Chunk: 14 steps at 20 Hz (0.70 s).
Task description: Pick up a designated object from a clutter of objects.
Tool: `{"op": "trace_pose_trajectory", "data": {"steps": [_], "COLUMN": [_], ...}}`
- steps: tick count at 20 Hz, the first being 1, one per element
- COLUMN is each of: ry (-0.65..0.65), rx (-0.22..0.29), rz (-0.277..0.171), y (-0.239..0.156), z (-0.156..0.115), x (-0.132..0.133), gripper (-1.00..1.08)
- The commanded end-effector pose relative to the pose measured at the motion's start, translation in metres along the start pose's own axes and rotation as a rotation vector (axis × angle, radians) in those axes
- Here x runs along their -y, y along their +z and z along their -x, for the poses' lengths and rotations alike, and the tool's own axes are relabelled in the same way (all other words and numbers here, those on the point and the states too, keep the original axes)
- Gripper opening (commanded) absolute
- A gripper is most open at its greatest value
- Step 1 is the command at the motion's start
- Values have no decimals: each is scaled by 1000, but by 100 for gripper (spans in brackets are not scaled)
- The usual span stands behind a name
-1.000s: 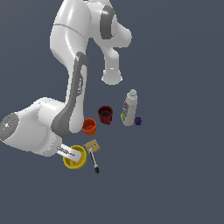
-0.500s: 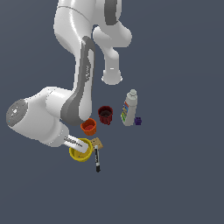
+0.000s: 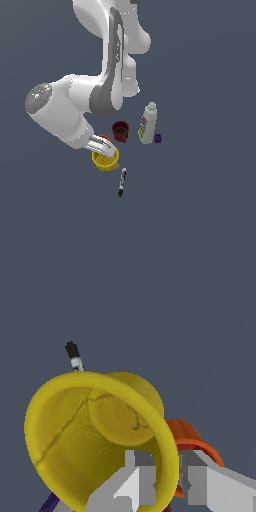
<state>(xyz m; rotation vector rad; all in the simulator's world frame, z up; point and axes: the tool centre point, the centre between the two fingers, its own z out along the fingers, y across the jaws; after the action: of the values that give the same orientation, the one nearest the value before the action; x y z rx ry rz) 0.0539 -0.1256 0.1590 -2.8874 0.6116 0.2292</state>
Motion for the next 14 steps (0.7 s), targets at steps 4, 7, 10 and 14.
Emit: {"op": "trace_pose_trajectory", "data": {"steps": [4,7,10,14], "ry": [-1,-1,-1,-1], "rx": [-3,-3,-3,-4], "rz": [-1,0,0,2], "y": [-24,-36,-49,-68], "z": [42,66,91,124], "x": [24,38,52,71], "gripper": [-100,-100,-100,-100]}}
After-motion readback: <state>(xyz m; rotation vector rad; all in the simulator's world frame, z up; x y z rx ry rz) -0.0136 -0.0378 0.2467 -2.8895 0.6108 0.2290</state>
